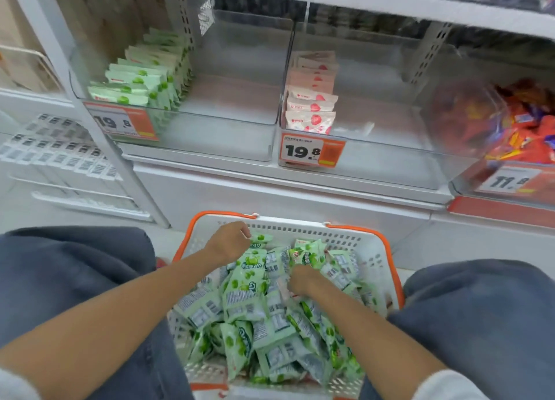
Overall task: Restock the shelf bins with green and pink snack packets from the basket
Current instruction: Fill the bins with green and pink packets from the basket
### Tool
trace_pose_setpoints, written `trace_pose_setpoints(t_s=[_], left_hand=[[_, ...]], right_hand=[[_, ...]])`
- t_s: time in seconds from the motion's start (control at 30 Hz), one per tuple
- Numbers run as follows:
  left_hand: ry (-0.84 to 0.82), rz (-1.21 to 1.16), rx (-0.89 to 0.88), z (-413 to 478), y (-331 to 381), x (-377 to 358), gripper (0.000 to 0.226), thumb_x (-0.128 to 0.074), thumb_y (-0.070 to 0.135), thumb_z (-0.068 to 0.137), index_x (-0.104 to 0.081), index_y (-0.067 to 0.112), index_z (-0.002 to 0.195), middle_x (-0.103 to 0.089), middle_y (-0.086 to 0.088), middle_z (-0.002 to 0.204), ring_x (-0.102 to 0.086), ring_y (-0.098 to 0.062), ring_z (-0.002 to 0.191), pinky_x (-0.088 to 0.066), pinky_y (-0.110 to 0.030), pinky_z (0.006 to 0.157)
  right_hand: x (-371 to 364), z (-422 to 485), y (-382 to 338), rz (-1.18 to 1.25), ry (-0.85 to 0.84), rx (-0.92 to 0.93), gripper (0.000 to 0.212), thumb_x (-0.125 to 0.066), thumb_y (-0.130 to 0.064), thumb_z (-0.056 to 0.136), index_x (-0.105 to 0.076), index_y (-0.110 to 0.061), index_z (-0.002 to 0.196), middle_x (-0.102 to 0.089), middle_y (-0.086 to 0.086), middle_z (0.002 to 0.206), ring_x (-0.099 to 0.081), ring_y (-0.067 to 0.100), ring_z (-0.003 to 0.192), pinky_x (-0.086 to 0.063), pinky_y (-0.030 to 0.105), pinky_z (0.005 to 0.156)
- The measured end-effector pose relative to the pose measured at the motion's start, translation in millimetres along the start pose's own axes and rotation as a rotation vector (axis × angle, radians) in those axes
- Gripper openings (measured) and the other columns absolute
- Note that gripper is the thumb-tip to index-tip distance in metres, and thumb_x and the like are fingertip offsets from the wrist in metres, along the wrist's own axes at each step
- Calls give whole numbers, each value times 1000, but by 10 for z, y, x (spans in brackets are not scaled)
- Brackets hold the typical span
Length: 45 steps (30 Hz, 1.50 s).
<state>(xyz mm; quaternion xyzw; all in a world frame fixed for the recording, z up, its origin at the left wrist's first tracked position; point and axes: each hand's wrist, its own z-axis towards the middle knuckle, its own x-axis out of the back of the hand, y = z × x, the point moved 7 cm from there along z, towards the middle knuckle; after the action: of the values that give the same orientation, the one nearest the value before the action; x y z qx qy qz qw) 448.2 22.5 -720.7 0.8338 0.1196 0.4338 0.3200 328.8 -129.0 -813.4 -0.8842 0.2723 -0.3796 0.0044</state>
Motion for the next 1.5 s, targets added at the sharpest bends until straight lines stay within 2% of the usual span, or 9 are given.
trace_pose_setpoints(t_s=[0.23,0.37,0.53,0.63,0.77,0.87,1.17,1.37,1.5], left_hand=[[-155,128,-4,-40,-152,-269,15,-53,6,94,-60,13,106,-55,-12,132,-57,-26,110,-44,-23,75],[-206,170,-54,-65,-97,-345,27,-51,-1,95,-58,8,120,-46,-11,142,-49,-26,126,-44,-14,75],[-314,174,-166,-135,71,-370,74,-67,-4,84,-41,25,146,-41,4,149,-42,-16,135,-41,-21,90],[-312,-53,-240,-231,331,-328,66,-81,10,77,-51,19,136,-56,7,131,-52,-8,120,-45,-19,92],[-23,-274,-286,-257,688,66,7,-72,11,87,-66,9,88,-70,-12,87,-67,-28,86,-54,-39,76],[29,-287,-302,-285,921,330,25,-69,18,90,-56,2,76,-55,-9,69,-55,-22,69,-55,-46,73],[128,-312,-540,-642,1988,1147,7,-57,13,98,-59,17,92,-66,5,83,-62,0,66,-44,-9,52],[330,-251,-646,-472,2621,1830,24,-65,26,92,-67,4,102,-72,-12,97,-70,-25,88,-58,-41,77],[399,38,-589,-233,2732,1865,28,-67,34,89,-69,7,85,-70,-10,82,-60,-20,71,-50,-37,69]], right_hand=[[-43,146,75,204,43,-32,14,-59,-3,89,-51,-11,96,-49,3,87,-48,17,75,-44,32,63],[226,67,72,400,153,15,17,-63,3,86,-62,-13,81,-63,8,104,-60,22,96,-51,34,81],[764,-212,0,567,175,58,12,-62,-2,90,-72,-2,97,-67,7,94,-62,15,74,-53,26,66],[1099,-493,6,833,186,28,12,-64,-3,90,-72,4,97,-68,12,84,-65,19,61,-58,29,62],[1407,-800,-59,893,129,171,24,-63,-17,92,-70,5,99,-67,12,85,-63,16,64,-54,27,65],[1683,-1048,-130,640,184,284,31,-66,-47,86,-72,-18,96,-65,-4,89,-57,11,77,-43,27,71],[2814,-1838,-428,429,632,521,15,-78,-28,80,-69,-18,74,-68,-2,69,-60,17,61,-47,34,61],[3708,-2270,-579,265,890,542,18,-75,-31,83,-69,-15,79,-65,-4,69,-53,7,58,-38,20,51],[3836,-2030,-525,245,877,486,14,-75,-28,83,-70,-15,82,-67,-1,77,-55,3,62,-41,21,54]])
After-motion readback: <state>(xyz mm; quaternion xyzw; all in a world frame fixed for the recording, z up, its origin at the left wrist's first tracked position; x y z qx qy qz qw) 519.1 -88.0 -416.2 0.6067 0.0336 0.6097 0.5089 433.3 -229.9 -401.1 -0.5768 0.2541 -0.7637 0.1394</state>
